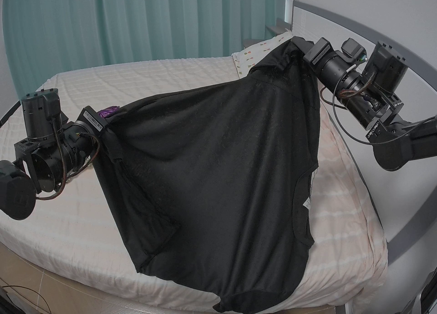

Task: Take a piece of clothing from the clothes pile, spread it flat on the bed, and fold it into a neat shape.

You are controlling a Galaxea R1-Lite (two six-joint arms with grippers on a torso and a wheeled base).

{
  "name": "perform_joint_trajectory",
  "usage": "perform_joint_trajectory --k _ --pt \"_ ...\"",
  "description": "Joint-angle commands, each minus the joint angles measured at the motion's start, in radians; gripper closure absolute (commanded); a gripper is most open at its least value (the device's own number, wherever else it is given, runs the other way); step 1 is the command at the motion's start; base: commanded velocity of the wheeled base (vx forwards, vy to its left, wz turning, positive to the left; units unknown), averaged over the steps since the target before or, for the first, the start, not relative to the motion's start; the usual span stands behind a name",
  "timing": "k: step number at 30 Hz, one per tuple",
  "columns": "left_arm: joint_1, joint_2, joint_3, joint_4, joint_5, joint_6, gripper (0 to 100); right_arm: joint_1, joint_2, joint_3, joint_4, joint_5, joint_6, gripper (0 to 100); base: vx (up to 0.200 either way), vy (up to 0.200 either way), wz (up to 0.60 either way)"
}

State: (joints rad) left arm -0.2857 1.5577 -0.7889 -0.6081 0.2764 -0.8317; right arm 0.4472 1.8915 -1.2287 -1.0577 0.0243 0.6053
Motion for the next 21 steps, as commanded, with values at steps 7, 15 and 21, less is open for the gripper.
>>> perform_joint_trajectory --k 7,15,21 --pt "0.0 0.127 0.027 0.001 -0.025 -0.055 100 -0.03 0.12 0.052 -0.002 -0.017 0.093 100 0.114 0.0 0.0" --pt "0.0 0.236 0.033 -0.001 -0.091 -0.132 100 -0.05 0.198 0.109 -0.042 -0.027 0.156 100 0.0 0.0 0.0" --pt "0.013 0.38 0.02 -0.081 -0.125 -0.153 0 -0.078 0.304 0.103 -0.076 -0.017 0.166 0 0.0 0.0 0.0"
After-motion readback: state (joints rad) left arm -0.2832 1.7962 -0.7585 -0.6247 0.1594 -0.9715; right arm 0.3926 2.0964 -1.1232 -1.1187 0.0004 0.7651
